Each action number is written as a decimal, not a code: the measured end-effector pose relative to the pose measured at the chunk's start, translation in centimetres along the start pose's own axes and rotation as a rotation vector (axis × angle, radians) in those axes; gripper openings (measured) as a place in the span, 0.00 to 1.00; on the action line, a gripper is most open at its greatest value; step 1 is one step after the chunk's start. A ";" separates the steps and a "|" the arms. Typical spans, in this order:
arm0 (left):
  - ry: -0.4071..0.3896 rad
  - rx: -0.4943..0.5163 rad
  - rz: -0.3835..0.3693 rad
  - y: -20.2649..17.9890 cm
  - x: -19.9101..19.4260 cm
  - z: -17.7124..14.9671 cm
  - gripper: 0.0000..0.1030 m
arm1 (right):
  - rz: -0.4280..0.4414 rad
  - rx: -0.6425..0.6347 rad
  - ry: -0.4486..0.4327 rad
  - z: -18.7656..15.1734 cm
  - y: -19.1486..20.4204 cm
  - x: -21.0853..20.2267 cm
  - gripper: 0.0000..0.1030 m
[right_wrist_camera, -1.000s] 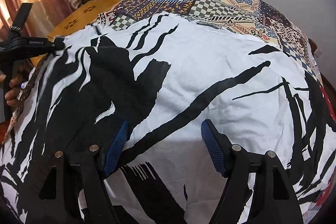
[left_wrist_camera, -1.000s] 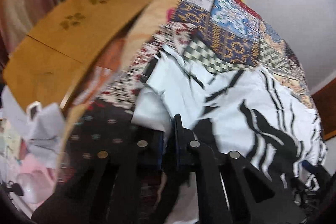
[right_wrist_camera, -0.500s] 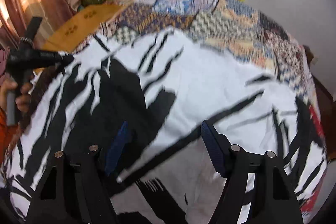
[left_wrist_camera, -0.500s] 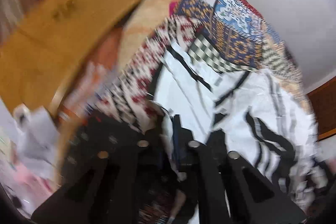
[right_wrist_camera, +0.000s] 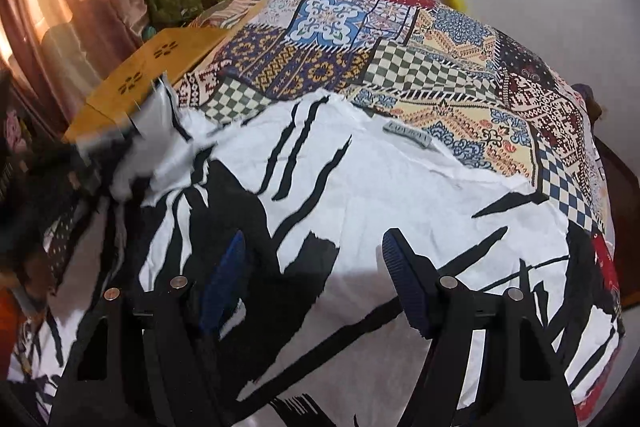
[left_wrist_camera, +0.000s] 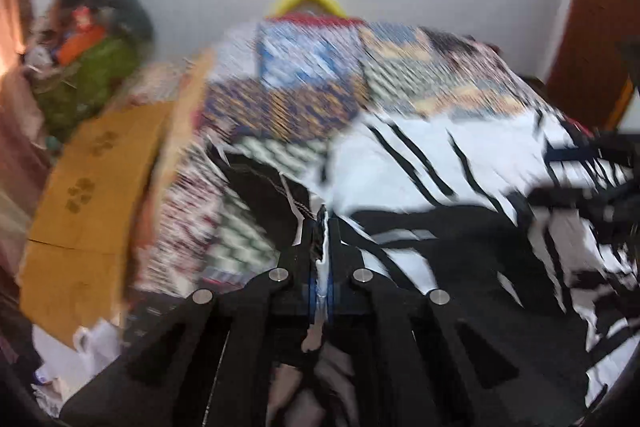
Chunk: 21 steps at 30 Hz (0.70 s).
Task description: Fold small clothes
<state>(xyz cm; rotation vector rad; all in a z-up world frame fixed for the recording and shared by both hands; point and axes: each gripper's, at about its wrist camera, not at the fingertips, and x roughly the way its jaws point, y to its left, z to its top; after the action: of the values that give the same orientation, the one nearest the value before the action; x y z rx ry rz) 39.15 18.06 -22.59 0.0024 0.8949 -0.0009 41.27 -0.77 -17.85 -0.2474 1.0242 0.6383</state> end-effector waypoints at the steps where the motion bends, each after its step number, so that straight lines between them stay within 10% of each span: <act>1: 0.041 -0.006 -0.027 -0.2 1.0 -0.4 0.03 | 0.003 0.001 0.000 0.1 0.0 -0.1 0.65; 5: 0.176 -0.069 -0.123 0.3 4.8 -2.0 0.03 | 0.013 -0.014 0.001 0.2 0.6 -0.3 0.65; 12: 0.148 -0.138 -0.172 1.1 2.6 -2.0 0.17 | 0.036 -0.035 0.002 1.3 2.1 0.5 0.65; 16: 0.058 -0.150 -0.131 2.5 -1.0 -1.5 0.52 | 0.071 -0.043 0.000 2.5 3.5 1.4 0.65; 21: 0.020 -0.174 -0.039 4.7 -2.2 -0.9 0.54 | 0.111 -0.064 0.010 4.3 5.8 3.9 0.65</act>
<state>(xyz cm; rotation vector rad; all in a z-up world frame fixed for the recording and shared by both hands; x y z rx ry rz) 37.06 22.77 -21.47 -0.1775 0.9129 0.0410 42.27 7.39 -18.44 -0.2506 1.0331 0.7719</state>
